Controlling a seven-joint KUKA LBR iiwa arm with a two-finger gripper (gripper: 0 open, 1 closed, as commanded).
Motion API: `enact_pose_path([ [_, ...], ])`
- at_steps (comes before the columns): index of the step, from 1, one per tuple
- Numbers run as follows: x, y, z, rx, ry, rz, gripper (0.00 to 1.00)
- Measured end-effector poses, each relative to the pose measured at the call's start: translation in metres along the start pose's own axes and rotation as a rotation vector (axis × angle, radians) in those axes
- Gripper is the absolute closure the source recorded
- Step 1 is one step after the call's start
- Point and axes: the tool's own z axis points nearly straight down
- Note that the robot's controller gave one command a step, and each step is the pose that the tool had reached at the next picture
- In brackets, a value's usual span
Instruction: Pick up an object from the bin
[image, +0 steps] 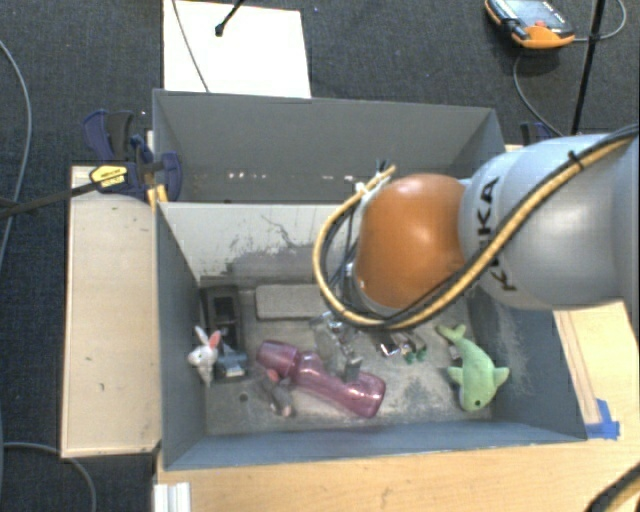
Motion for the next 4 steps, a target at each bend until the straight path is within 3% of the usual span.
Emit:
enact_pose_path([
  [1,0.004,0.019,0.004,-0.004,-0.006,0.163,1.00],
  [2,-0.009,0.019,0.013,-0.004,-0.006,0.324,1.00],
  [3,-0.023,0.061,0.006,-0.005,-0.011,0.335,0.00],
  [4,-0.023,0.060,0.006,-0.006,-0.012,0.336,0.00],
])
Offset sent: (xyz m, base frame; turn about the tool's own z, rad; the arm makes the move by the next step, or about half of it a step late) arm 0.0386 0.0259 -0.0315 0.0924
